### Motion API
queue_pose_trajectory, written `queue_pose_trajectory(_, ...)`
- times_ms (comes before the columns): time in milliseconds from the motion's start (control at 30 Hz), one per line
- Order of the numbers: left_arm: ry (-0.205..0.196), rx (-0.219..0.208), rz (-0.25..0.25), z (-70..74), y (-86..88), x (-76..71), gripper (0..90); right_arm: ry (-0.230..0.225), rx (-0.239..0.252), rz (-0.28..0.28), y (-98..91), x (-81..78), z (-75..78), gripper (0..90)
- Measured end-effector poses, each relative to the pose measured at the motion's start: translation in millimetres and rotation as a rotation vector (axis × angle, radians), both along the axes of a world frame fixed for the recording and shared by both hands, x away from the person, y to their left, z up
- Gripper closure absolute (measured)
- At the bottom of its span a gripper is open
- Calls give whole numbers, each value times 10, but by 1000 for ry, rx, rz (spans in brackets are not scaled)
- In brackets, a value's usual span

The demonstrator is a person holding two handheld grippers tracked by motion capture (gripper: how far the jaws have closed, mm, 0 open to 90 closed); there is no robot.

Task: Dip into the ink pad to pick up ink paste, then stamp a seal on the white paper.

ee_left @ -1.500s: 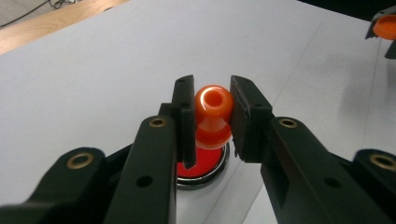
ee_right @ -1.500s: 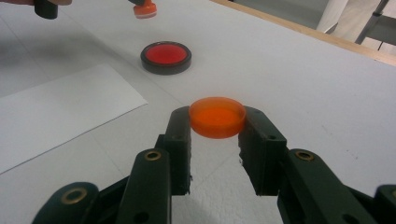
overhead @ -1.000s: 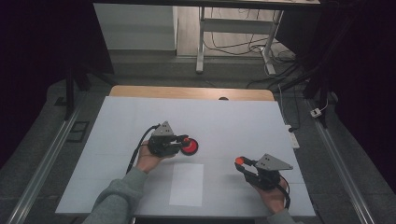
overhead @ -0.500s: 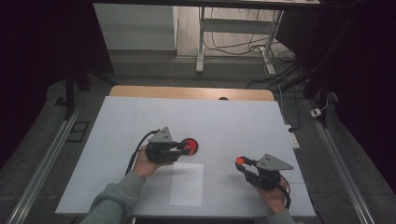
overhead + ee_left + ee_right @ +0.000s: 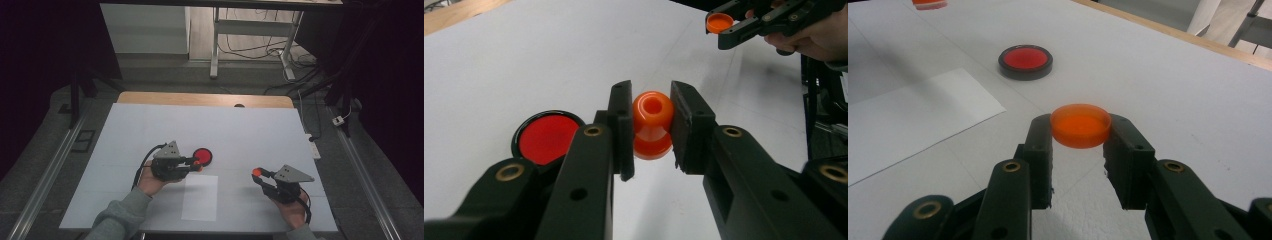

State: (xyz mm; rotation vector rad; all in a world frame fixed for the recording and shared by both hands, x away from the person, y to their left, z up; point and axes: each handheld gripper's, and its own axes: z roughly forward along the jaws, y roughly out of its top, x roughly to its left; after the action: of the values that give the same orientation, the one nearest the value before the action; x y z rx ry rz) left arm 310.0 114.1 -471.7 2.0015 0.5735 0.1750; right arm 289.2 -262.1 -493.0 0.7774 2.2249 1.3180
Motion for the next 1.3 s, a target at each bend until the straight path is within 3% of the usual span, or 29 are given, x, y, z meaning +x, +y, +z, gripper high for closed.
queue_pose_trajectory(767, 20, -13, -23, -42, 0, -221, 723, 5, 6, -1, -8, 9, -3, 643)
queue_pose_trajectory(1300, 35, 8, -24, -164, -27, -279, 723, 2, 4, 5, 0, 11, -7, 642)
